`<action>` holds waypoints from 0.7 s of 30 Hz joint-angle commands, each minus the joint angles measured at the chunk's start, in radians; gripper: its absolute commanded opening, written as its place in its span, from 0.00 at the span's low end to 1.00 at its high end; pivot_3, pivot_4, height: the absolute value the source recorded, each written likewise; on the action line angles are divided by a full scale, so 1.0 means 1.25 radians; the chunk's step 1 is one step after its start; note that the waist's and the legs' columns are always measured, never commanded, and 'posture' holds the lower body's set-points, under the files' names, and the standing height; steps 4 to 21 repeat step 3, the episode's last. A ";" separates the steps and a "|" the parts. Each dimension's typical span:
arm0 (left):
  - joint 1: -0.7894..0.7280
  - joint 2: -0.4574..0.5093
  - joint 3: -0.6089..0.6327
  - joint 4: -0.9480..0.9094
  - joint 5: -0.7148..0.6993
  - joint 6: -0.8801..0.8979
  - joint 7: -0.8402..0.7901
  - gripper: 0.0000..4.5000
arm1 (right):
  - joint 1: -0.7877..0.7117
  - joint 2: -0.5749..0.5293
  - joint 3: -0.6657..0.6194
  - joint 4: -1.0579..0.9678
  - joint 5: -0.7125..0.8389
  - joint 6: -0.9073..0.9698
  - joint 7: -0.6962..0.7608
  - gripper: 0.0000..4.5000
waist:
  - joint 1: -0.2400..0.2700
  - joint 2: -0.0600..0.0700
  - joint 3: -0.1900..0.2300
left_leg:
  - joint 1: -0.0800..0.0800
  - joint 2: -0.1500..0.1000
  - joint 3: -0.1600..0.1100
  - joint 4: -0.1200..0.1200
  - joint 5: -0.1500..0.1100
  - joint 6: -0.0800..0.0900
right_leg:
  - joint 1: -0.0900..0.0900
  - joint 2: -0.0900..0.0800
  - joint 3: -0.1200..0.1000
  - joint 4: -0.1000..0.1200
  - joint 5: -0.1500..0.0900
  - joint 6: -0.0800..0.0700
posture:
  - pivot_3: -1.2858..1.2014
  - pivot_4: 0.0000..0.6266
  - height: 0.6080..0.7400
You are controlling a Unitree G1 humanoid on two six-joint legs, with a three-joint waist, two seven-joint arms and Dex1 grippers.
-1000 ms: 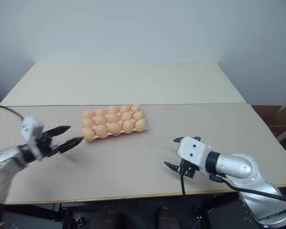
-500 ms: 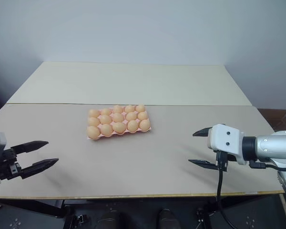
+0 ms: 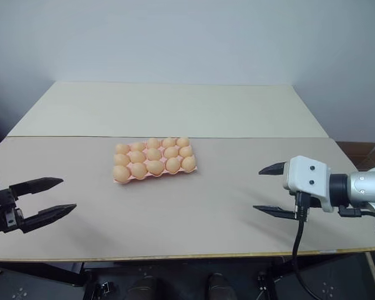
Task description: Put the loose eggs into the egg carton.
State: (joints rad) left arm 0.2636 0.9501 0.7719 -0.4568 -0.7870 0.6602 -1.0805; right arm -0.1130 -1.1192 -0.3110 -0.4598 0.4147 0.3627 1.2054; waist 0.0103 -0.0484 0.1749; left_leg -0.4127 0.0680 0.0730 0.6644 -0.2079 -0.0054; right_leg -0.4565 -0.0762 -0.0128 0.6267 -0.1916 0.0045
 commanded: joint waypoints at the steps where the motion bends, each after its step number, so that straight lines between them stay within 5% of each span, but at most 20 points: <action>1: -0.003 0.001 0.041 -0.006 -0.016 0.002 0.005 1.00 | -0.015 -0.006 0.005 -0.006 -0.004 -0.018 -0.004 1.00 | 0.000 0.000 0.000 | 0.000 0.000 0.000 0.000 0.000 0.000 | 0.000 0.000 0.000 0.000 0.000 0.000 | 0.52 0.24 1.00; 21: -0.004 0.009 0.048 0.001 -0.023 0.027 0.017 1.00 | -0.013 -0.005 0.008 -0.008 -0.002 -0.016 -0.009 1.00 | 0.000 0.000 0.000 | 0.000 0.000 0.000 0.000 0.000 0.000 | 0.000 0.000 0.000 0.000 0.000 0.000 | 0.52 0.24 1.00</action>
